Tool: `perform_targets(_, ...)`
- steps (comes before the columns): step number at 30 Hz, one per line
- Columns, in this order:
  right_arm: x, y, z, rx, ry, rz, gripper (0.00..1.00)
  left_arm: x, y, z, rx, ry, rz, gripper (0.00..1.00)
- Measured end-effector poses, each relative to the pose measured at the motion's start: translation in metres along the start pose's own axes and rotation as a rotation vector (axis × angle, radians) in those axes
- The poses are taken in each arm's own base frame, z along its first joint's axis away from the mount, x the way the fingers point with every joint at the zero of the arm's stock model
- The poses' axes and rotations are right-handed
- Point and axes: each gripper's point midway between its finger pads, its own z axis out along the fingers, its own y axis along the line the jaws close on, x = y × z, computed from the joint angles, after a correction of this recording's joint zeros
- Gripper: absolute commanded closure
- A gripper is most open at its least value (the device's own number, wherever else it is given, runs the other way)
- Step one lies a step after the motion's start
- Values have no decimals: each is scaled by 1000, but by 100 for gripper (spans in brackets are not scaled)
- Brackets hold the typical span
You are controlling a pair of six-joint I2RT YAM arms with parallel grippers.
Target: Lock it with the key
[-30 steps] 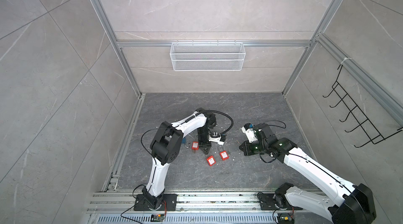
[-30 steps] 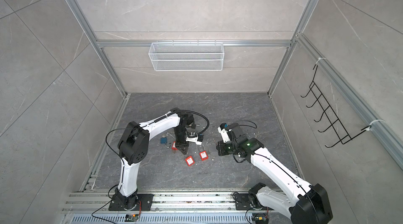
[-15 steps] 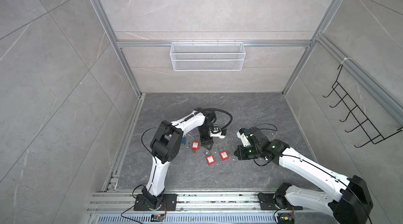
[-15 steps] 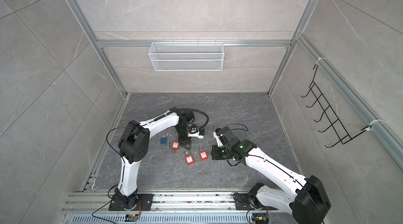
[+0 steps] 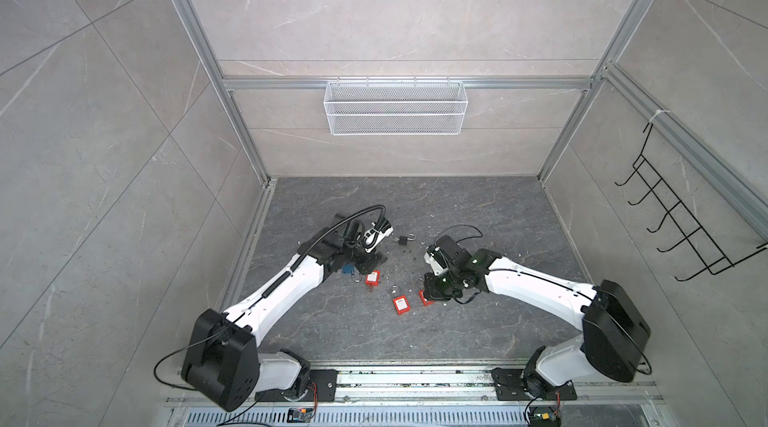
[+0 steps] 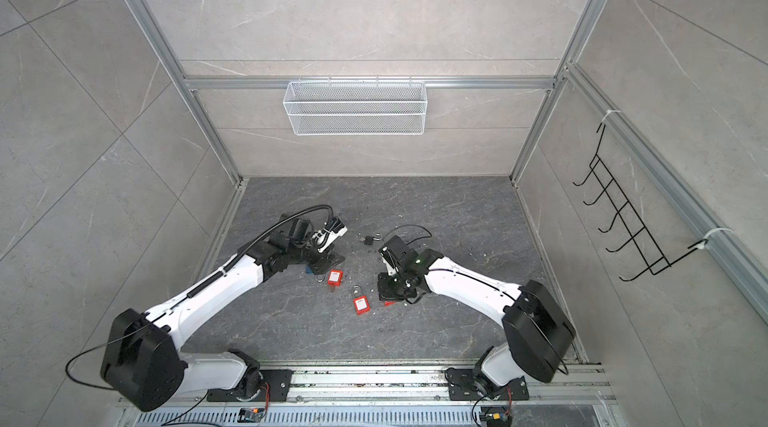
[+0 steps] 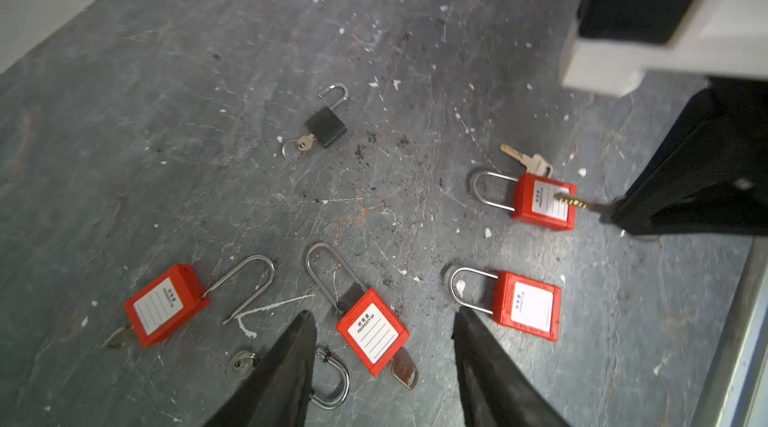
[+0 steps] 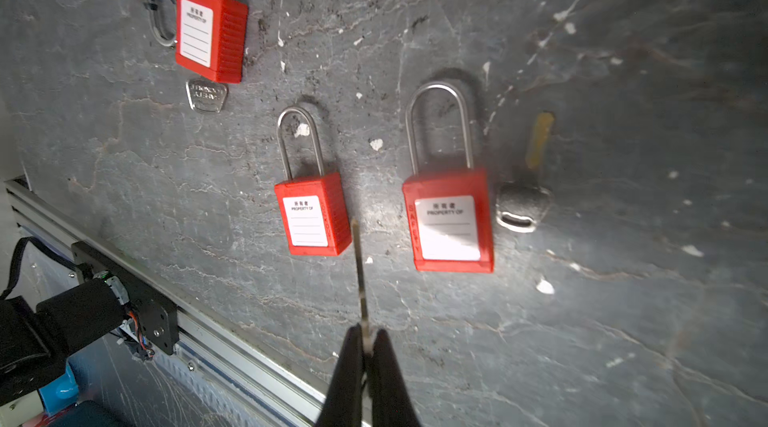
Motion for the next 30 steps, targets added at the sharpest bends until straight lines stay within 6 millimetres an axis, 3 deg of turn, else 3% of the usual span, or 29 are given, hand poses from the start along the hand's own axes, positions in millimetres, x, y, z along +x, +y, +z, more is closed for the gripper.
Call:
perform_targets(7,-8,16,21,13,63,-28,99,27,10,-17,-109,-50,-144,40)
perform_targets(16,4,4,47,53,163,-2,94,32,10,-20,-126,-69,-197,39)
perform_targets(22,5,5,55,55,198,-11,70,34,15,-20,-155,-64,-218,38)
perform_targets(25,1,7,52,67,189,-29,57,38,22,-22,-196,-49,-245,37)
perform_targets(27,-2,6,49,82,175,-32,54,41,23,-22,-207,-39,-264,37)
perform_targets(30,-10,6,39,112,139,-35,36,48,26,-23,-225,-15,-301,35)
